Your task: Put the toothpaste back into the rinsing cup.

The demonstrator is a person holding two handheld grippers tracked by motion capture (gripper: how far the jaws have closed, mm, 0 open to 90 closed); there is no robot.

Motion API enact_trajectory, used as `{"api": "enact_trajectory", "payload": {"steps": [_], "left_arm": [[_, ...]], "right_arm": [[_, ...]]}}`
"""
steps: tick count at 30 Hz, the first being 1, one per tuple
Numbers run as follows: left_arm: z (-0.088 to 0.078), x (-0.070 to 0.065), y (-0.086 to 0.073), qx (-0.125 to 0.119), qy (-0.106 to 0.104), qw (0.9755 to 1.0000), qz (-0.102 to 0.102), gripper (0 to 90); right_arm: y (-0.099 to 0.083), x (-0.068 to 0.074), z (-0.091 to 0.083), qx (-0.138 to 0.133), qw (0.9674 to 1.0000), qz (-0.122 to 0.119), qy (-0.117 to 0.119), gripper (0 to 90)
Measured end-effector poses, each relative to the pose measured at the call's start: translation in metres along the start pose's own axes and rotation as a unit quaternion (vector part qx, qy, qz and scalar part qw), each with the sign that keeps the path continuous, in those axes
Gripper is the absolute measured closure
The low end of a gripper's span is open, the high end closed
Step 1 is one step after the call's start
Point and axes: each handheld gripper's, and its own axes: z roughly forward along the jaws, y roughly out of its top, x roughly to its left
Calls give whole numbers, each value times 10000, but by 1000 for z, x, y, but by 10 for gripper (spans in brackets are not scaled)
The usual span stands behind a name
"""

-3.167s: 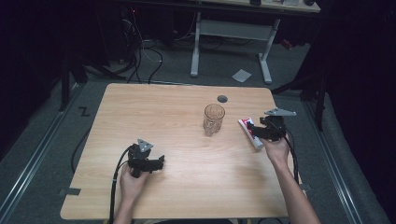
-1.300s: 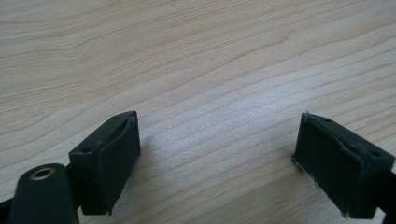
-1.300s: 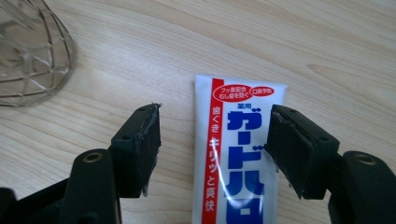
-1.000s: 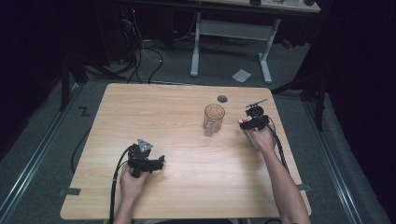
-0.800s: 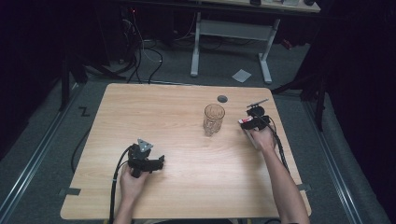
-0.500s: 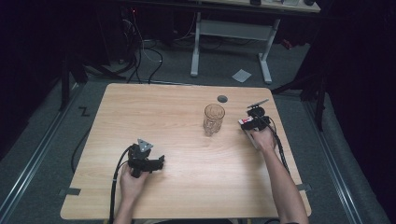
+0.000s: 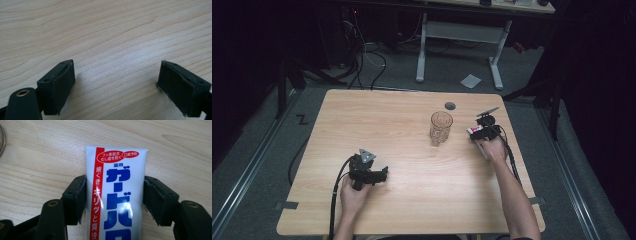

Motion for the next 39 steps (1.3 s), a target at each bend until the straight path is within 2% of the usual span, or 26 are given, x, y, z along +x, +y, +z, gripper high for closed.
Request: {"api": "enact_trajectory", "payload": {"steps": [8, 9, 18, 25, 30, 34, 39], "left_arm": [[0, 0, 0, 4, 2, 10000, 0, 146], [0, 0, 0, 0, -1, 10000, 0, 146], [0, 0, 0, -1, 0, 10000, 2, 146], [0, 0, 0, -1, 0, 10000, 2, 146], [0, 0, 0, -1, 0, 10000, 3, 146], [0, 0, 0, -1, 0, 10000, 2, 145], [0, 0, 0, -1, 0, 10000, 2, 145]], "right_arm": [[0, -2, 1, 6, 9999, 69, 73, 377], [0, -3, 1, 28, 9998, 157, 147, 378], [1, -4, 1, 69, 9998, 126, 148, 392], [1, -3, 0, 93, 9997, 103, 188, 451], [1, 0, -2, 103, 9998, -69, 141, 524], [1, 4, -5, 149, 9995, -265, -11, 573], [1, 3, -7, 151, 9993, -336, 3, 621]]}}
